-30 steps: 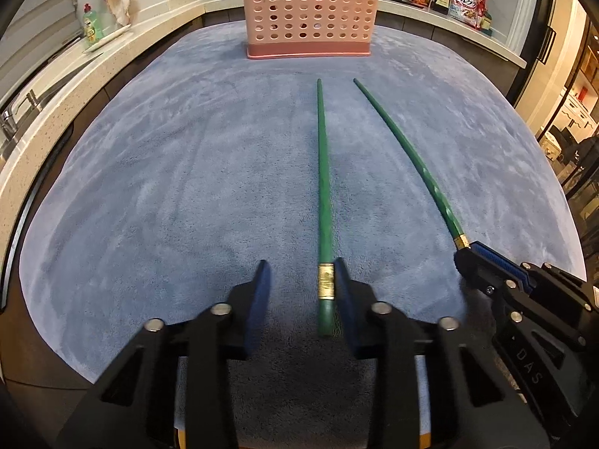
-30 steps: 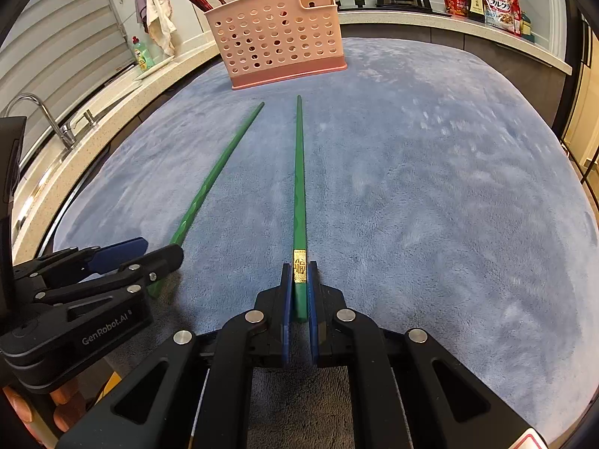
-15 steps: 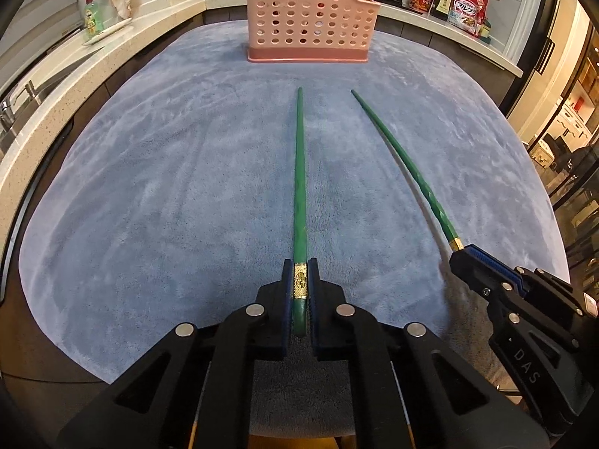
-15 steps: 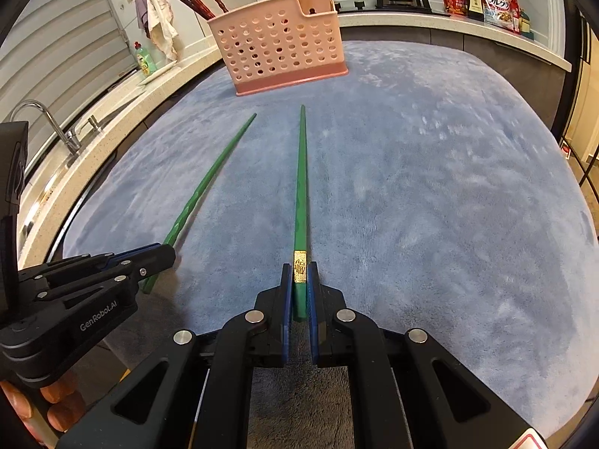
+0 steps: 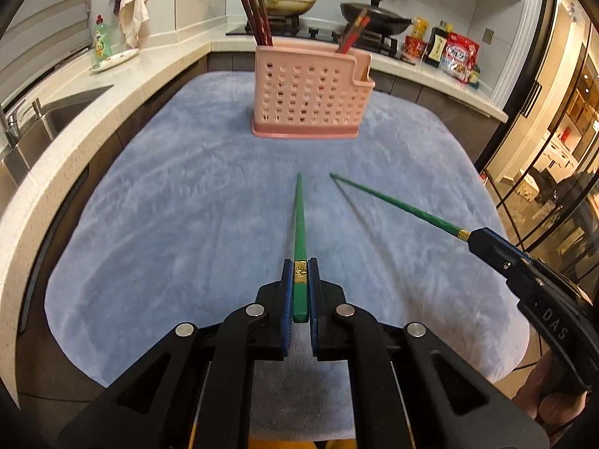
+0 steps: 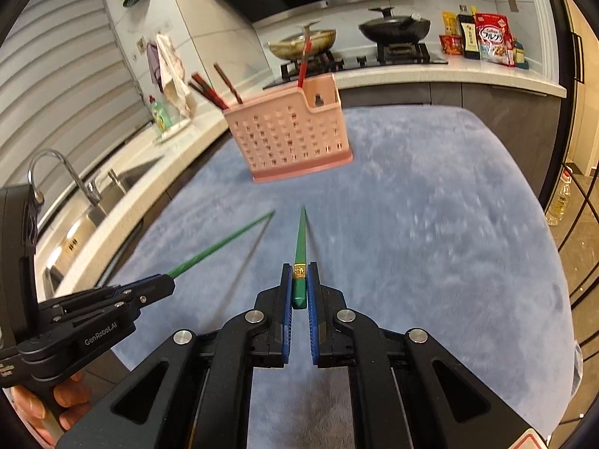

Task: Organize utensils
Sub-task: 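Lift both green chopsticks and carry them over the pink holder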

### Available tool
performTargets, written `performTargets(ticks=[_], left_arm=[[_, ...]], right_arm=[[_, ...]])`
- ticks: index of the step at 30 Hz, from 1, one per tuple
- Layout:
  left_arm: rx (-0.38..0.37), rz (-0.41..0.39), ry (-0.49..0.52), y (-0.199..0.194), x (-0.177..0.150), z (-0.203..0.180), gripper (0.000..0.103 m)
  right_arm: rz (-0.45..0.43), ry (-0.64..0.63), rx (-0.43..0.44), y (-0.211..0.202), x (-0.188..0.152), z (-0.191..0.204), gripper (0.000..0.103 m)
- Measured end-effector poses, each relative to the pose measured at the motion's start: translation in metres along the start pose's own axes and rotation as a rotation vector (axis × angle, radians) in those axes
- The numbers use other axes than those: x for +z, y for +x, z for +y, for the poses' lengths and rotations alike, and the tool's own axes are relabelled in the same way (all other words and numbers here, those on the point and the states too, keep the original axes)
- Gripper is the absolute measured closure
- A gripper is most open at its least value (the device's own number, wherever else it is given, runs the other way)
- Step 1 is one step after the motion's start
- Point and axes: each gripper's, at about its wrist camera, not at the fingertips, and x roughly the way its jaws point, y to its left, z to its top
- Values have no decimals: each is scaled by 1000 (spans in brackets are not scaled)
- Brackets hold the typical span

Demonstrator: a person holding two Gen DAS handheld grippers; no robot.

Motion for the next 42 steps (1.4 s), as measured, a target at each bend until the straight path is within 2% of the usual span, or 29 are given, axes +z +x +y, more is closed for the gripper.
performTargets(ticks=[8,23,27,34,39,42], left_arm=[[-8,-101,-9,-22,45,4,96],[-22,-237,-20,-40,128,11,96],[-37,-283,-23,-50,155,12,96],[-35,-413,-16,-75,213,6,96],[-18,-483,-15,-76,252,2,96],[-11,-497,-13,-70,268,4,96]], right_arm=[[-114,-21,15,-12,46,7,96],[-239,-39,36,-14,118,15,96],[-290,-8,76,-16,149,13,96],[-395,18,130,-12,215,19,96],[-458,23,126,1,258,22,96],[-473,27,117,12,274,23,96]])
